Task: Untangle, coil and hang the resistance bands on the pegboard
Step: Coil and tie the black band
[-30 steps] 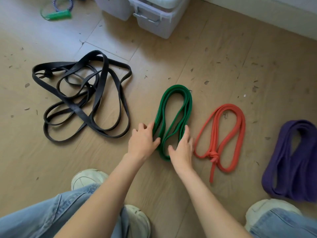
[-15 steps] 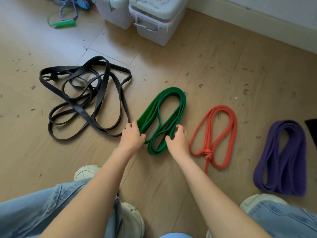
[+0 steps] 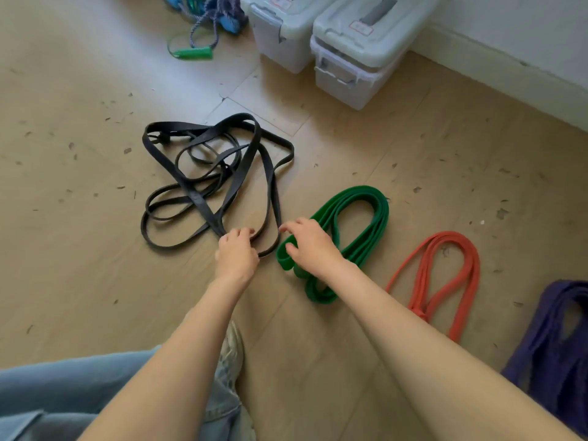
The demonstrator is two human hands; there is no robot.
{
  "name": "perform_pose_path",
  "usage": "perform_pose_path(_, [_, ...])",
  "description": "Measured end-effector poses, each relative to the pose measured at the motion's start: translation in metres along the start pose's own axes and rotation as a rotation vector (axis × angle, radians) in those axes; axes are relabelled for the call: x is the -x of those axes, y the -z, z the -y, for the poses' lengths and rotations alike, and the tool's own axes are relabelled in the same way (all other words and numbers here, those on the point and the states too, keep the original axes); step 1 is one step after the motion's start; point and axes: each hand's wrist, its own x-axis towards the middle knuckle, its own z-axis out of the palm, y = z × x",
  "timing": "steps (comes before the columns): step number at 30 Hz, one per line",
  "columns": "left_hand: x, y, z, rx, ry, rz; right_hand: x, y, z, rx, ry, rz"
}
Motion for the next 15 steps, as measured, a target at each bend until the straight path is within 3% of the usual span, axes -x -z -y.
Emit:
perform_pose_path(3, [-0.005,-0.008,0.024,-0.05,-0.016,-0.002,-0.031,-0.022,0.008,0.169,0.129,0.122])
perform_pose_path(8, [-0.017,0.005,0.04,0.149,-0.112,-0.109,-0.06,-0.043,0.016,0.379,0.162,0.104])
perform_pose_path(11, [-0.014,0.024,0.037,0.383,-0.151,-0.19,-0.062,-0.024,0.031,0.194,0.127,0.005])
perform_pose_path(15, [-0.006,0.06,0.014,0.42,-0.205,-0.321,-0.052,0.035,0.072,-0.038,0.295,-0.023])
